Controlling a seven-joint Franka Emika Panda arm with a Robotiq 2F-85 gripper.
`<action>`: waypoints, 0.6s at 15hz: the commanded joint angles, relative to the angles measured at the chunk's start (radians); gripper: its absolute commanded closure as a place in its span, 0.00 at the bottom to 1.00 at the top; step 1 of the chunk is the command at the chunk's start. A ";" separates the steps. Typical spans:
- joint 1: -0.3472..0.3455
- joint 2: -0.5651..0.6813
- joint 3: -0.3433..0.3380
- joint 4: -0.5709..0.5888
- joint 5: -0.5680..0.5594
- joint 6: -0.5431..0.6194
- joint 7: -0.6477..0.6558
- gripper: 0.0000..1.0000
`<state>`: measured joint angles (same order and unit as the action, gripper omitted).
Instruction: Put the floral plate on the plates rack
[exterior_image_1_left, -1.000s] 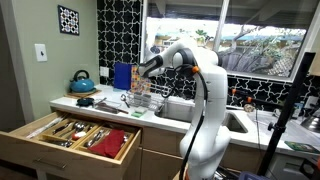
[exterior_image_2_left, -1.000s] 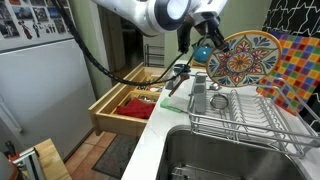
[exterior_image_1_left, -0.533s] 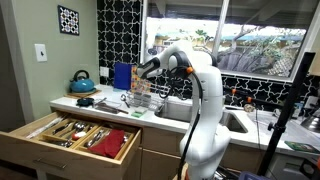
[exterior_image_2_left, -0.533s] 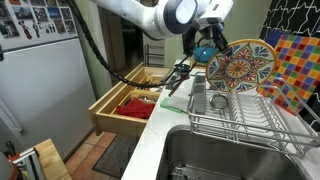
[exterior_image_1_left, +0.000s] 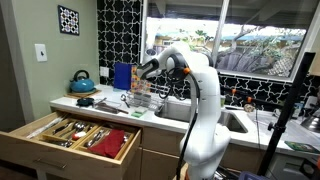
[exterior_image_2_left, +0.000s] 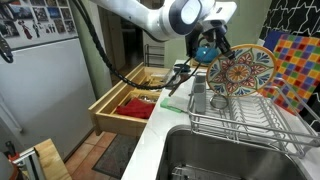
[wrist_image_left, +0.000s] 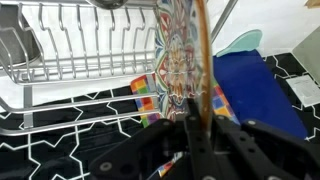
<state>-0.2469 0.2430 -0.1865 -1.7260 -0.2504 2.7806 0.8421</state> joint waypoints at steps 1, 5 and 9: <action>0.017 0.017 -0.023 0.037 -0.049 -0.047 0.043 0.66; 0.016 0.020 -0.022 0.051 -0.073 -0.067 0.057 0.42; 0.014 0.018 -0.019 0.051 -0.085 -0.067 0.058 0.12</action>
<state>-0.2446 0.2532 -0.1937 -1.6935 -0.3123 2.7421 0.8747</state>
